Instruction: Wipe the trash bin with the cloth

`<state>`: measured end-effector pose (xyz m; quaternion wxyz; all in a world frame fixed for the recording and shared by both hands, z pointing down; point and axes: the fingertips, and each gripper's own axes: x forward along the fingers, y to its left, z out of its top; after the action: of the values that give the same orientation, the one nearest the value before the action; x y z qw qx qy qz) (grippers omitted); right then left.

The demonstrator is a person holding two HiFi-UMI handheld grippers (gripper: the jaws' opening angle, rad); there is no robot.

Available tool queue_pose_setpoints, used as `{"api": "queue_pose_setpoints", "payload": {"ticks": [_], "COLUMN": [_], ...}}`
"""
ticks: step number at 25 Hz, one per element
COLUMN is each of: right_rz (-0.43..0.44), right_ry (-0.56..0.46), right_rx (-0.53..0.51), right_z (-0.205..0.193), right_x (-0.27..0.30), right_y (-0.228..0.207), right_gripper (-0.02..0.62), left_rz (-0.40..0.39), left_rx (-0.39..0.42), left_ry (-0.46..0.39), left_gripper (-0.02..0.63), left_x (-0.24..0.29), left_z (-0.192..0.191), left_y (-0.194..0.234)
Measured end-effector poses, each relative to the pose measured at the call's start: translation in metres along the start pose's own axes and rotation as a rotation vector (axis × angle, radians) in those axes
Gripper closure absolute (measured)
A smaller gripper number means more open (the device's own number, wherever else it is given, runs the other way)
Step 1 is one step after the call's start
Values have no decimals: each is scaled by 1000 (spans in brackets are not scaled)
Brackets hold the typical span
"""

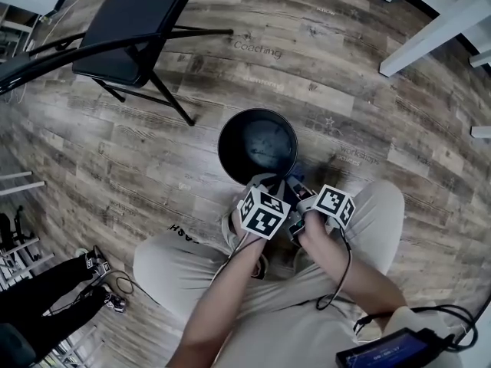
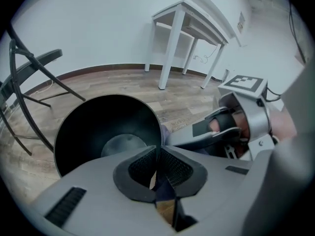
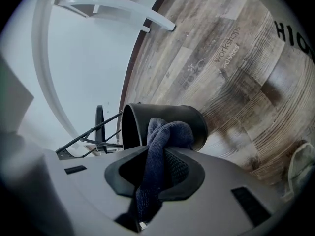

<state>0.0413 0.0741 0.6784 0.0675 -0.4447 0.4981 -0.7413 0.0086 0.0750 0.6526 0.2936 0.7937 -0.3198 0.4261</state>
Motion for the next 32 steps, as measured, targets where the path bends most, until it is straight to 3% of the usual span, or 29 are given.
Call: {"api": "queue_pose_setpoints", "payload": {"ticks": [8,17,32], "right_rz": [-86,-191,-322], "right_ry": [-52,-91,-50], "right_rx": [116,126,-59], "right_z": [8,16,38], "right_x": [36,72,117], "right_y": [-49,-106,-164], "right_gripper": [526,526,526], "left_rz": [-19,-35,-28], "left_rx": [3,10,41], "left_ry": [10,8,-17], "left_gripper": [577,578,580], "left_x": [2,3,2], "left_z": [0,0,1], "left_y": [-1,-2,-2]}}
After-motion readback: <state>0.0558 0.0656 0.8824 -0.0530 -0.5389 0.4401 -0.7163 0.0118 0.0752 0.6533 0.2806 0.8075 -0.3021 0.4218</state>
